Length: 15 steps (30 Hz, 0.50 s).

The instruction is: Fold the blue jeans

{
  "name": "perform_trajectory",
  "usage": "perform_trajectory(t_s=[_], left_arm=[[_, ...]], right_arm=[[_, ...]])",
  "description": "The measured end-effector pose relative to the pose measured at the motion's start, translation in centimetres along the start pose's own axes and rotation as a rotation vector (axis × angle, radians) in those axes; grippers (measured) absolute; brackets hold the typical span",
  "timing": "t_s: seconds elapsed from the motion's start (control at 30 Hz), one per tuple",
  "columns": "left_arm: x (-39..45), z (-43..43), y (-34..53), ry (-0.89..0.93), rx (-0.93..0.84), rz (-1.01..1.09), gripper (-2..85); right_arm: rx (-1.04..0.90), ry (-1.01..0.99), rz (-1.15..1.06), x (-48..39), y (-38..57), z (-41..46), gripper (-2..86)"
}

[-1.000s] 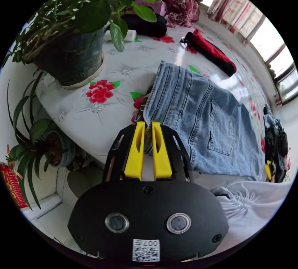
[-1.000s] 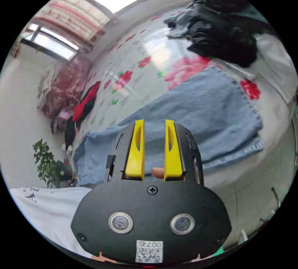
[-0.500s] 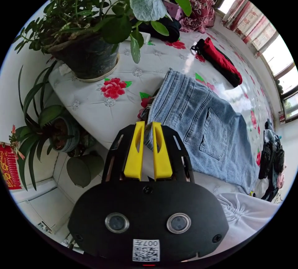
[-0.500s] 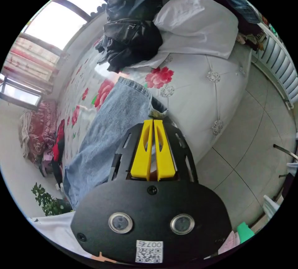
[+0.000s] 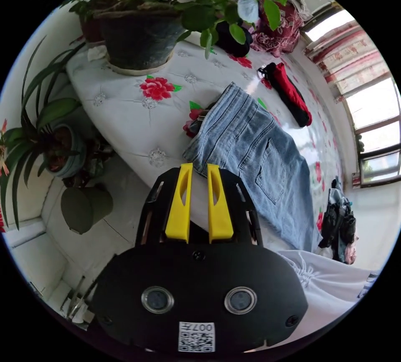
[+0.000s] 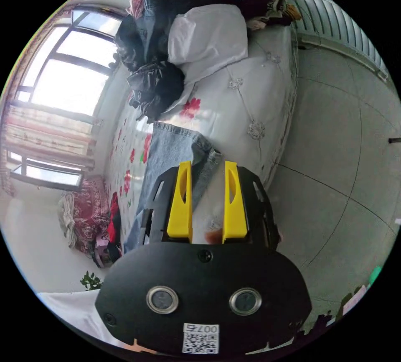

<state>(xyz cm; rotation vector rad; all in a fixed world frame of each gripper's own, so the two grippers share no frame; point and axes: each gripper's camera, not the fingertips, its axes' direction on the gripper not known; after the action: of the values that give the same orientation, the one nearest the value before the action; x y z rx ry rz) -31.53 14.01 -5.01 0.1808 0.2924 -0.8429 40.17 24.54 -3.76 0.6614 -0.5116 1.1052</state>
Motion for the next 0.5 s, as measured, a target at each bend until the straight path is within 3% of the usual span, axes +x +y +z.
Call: perform_trajectory(t_s=[0.2, 0.3, 0.37, 0.5], left_arm=[[-3.3, 0.7, -0.3, 0.165, 0.003, -0.091, 10.4], [-4.6, 1.1, -0.8, 0.211, 0.003, -0.114, 11.2], [-5.7, 1.2, -1.1, 0.232, -0.003, -0.122, 11.4], [-7.5, 0.8, -1.2, 0.247, -0.003, -0.125, 11.5]], right_arm=[[-0.014, -0.088, 0.024, -0.4, 0.1, 2.2, 7.9], [0.006, -0.086, 0.117, -0.1, -0.7, 3.3, 5.5], [-0.015, -0.191, 0.209, 0.2, -1.5, 3.8, 2.8], [-0.025, -0.344, -0.034, -6.2, -1.8, 2.5, 0.6]])
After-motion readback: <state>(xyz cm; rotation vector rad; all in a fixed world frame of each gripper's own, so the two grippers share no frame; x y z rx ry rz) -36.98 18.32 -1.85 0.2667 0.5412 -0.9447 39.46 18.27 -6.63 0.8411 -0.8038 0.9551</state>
